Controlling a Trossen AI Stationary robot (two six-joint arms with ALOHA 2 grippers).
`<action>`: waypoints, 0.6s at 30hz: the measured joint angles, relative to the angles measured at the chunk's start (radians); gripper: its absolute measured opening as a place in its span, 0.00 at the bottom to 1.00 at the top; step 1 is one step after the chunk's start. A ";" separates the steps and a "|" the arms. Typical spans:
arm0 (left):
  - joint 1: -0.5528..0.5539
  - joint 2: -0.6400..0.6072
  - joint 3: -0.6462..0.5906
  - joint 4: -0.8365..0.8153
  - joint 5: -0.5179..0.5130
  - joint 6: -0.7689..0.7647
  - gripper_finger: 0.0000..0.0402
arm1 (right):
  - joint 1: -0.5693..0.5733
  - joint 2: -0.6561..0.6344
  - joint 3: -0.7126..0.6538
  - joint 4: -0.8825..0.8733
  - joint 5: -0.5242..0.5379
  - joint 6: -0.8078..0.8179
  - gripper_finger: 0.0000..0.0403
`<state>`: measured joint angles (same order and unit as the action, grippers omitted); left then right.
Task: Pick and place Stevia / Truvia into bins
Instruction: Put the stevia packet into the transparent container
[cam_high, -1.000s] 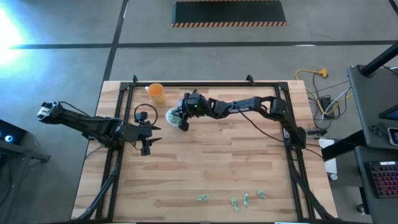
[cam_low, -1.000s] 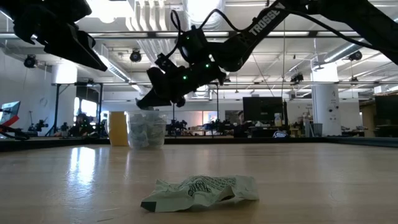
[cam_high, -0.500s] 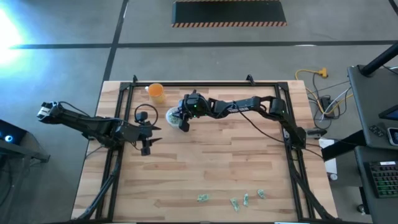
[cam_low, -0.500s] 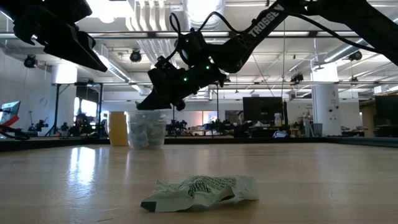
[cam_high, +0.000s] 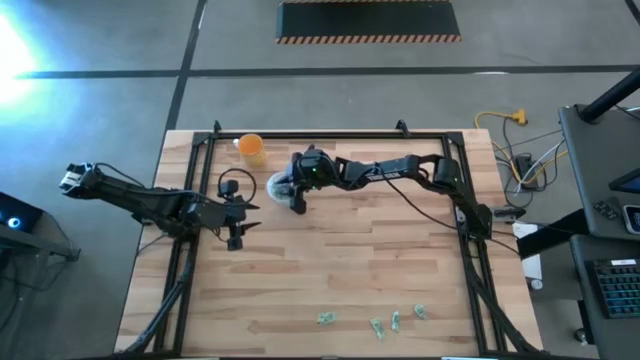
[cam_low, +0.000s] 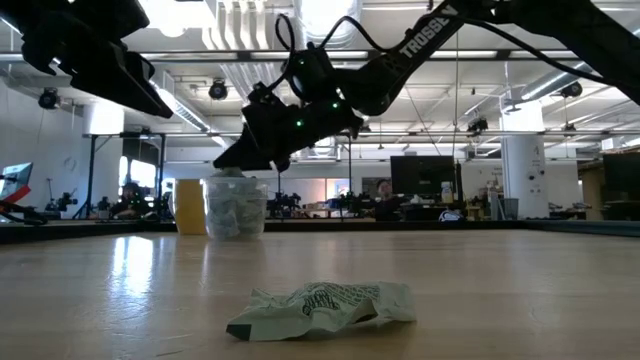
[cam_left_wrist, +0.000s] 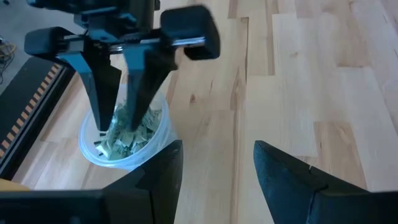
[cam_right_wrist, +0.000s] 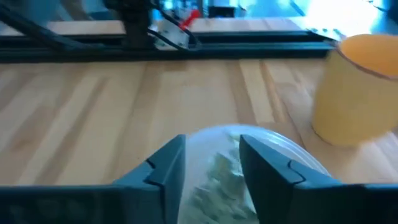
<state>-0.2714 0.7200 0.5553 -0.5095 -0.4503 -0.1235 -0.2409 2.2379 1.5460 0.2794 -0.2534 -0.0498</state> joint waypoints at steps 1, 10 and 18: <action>0.000 0.000 0.000 0.000 0.000 0.000 0.45 | 0.002 -0.002 0.004 -0.001 -0.015 -0.002 0.37; 0.000 0.000 0.000 -0.002 0.013 -0.001 0.45 | 0.009 -0.013 0.025 -0.021 0.030 0.002 0.42; 0.000 0.000 0.000 -0.002 0.013 -0.001 0.45 | 0.009 -0.013 0.025 -0.048 0.123 0.001 0.31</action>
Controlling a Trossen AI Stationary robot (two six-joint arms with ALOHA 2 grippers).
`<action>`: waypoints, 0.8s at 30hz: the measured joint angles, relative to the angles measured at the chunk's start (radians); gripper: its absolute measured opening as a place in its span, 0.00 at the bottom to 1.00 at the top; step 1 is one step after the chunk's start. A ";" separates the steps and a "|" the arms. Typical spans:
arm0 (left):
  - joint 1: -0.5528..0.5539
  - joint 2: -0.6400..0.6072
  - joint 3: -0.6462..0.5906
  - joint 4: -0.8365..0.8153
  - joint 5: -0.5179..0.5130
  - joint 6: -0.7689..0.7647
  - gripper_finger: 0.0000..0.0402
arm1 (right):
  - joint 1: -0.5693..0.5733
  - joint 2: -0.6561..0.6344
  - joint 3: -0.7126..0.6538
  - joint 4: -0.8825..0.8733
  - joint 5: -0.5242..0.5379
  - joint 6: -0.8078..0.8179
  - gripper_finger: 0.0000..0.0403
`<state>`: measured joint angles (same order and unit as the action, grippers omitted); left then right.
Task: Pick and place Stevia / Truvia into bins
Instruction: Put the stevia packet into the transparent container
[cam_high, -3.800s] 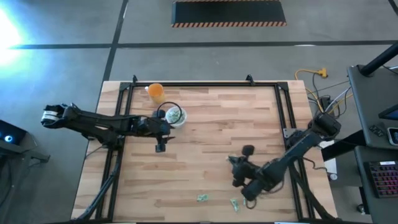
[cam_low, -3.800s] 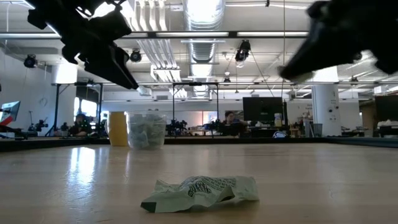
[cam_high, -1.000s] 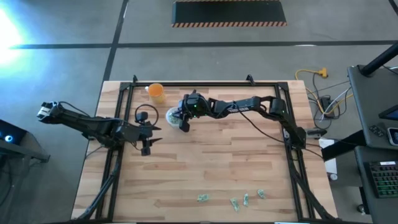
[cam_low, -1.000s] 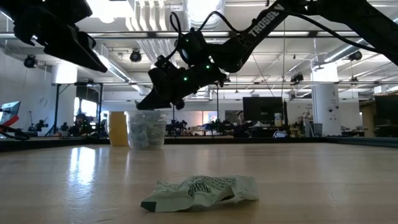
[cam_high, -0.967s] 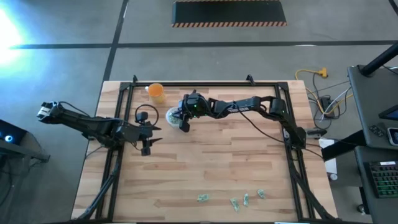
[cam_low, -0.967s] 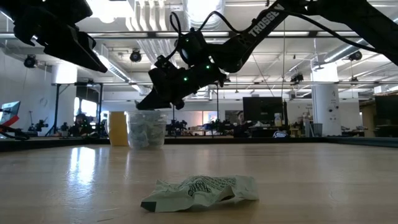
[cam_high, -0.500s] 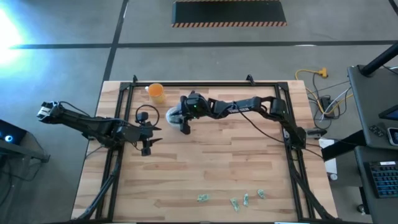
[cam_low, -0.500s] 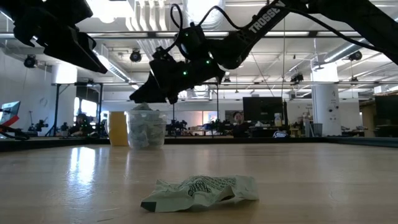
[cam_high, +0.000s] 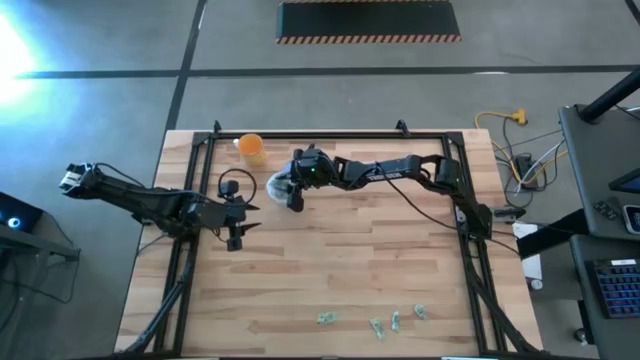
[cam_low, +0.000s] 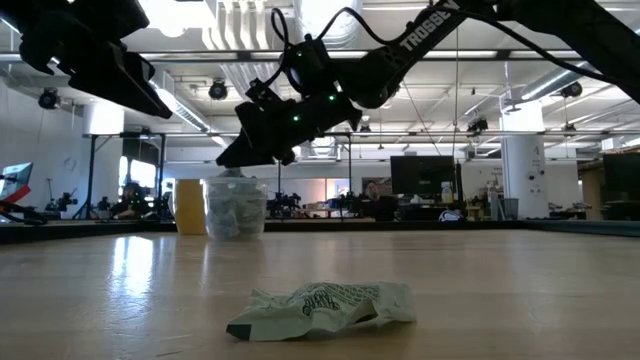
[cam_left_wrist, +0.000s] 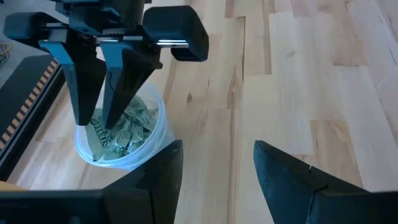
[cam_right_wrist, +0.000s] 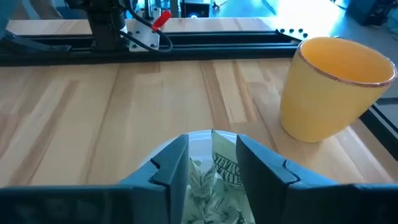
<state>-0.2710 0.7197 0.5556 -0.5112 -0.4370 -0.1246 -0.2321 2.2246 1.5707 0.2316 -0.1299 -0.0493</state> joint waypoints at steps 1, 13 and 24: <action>0.000 0.000 0.000 0.000 0.000 0.000 0.45 | 0.000 0.000 0.000 0.001 0.000 0.000 0.30; 0.000 0.000 0.000 0.002 0.007 0.000 0.45 | -0.005 0.000 -0.001 -0.101 0.089 0.016 0.09; 0.000 0.000 -0.001 0.002 0.012 0.000 0.45 | 0.002 -0.010 0.012 -0.091 0.074 0.003 0.05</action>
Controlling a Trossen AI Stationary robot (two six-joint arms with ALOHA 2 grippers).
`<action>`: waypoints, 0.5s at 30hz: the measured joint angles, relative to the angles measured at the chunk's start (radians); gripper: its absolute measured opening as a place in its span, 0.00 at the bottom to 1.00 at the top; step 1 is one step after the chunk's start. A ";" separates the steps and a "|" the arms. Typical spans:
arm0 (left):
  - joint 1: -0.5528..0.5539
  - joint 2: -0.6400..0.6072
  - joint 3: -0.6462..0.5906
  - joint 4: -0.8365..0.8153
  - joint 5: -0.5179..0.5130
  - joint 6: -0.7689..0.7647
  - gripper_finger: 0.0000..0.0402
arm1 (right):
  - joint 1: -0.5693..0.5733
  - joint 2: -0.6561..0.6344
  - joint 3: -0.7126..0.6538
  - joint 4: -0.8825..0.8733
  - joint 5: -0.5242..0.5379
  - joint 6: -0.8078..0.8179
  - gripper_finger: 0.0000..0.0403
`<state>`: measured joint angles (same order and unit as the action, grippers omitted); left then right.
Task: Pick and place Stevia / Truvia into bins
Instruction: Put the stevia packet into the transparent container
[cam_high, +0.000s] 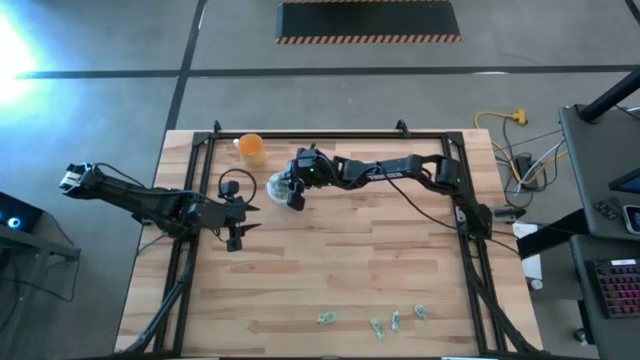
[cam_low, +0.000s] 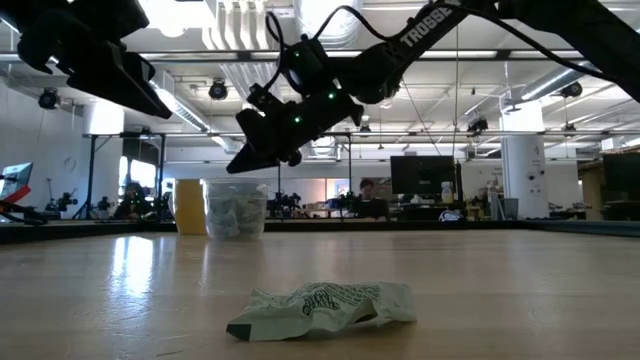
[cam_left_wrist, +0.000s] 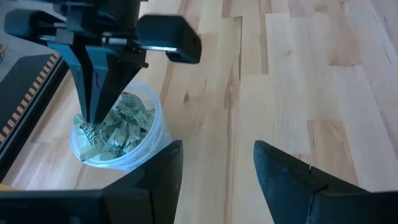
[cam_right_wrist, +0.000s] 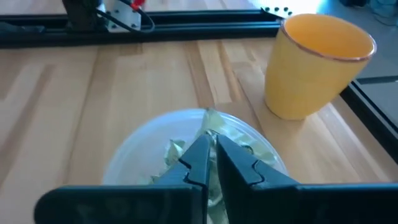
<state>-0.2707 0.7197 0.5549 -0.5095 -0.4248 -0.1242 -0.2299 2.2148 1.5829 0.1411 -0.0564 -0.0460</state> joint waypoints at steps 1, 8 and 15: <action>0.000 0.000 0.000 -0.001 0.000 0.000 0.45 | 0.002 -0.005 0.000 -0.005 0.000 0.003 0.05; 0.000 0.000 0.000 -0.003 0.000 0.000 0.45 | 0.003 -0.019 0.001 0.010 -0.004 -0.004 0.04; -0.001 0.000 0.000 0.001 0.000 0.000 0.45 | 0.001 0.000 -0.001 0.017 0.005 -0.002 0.04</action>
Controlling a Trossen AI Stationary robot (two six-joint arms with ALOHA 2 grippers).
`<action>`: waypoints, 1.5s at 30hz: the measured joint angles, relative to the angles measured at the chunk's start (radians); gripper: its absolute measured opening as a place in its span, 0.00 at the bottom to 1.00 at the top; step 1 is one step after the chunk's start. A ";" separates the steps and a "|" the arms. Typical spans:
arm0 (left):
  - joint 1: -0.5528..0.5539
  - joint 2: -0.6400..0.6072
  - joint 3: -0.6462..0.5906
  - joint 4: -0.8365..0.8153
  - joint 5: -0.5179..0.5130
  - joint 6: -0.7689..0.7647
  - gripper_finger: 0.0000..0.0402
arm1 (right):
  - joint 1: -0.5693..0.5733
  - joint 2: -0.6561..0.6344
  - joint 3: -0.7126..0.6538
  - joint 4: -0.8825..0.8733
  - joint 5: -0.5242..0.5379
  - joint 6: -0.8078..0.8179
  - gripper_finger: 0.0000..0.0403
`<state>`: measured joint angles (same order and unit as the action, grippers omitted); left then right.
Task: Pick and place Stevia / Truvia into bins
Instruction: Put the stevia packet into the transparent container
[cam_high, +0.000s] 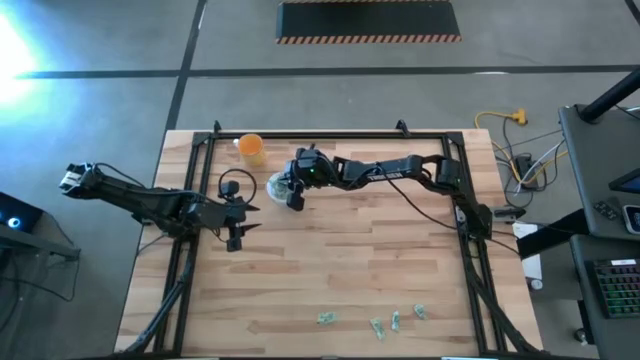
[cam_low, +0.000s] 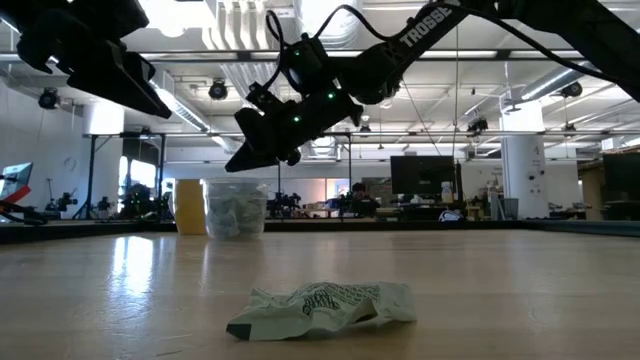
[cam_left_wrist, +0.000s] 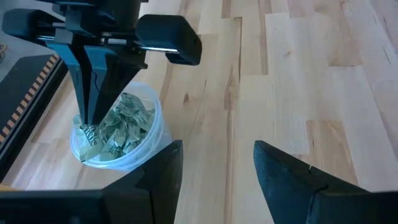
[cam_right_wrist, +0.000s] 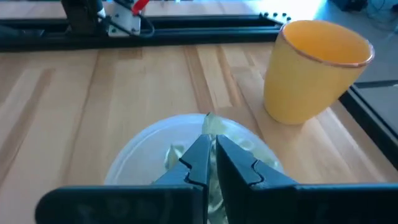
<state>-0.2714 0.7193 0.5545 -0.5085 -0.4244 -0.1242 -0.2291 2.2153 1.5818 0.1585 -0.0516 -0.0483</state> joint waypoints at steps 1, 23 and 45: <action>0.000 0.000 0.000 0.000 0.000 0.000 0.45 | 0.000 0.010 0.000 0.018 0.001 0.000 0.04; 0.001 0.000 0.000 -0.002 0.000 0.000 0.45 | 0.000 0.036 0.001 -0.020 -0.001 -0.002 0.04; 0.001 0.000 -0.002 -0.005 0.008 -0.002 0.45 | 0.049 0.012 0.251 -0.603 -0.001 -0.118 0.04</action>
<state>-0.2707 0.7193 0.5527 -0.5137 -0.4164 -0.1257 -0.1802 2.2270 1.8333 -0.4449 -0.0524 -0.1661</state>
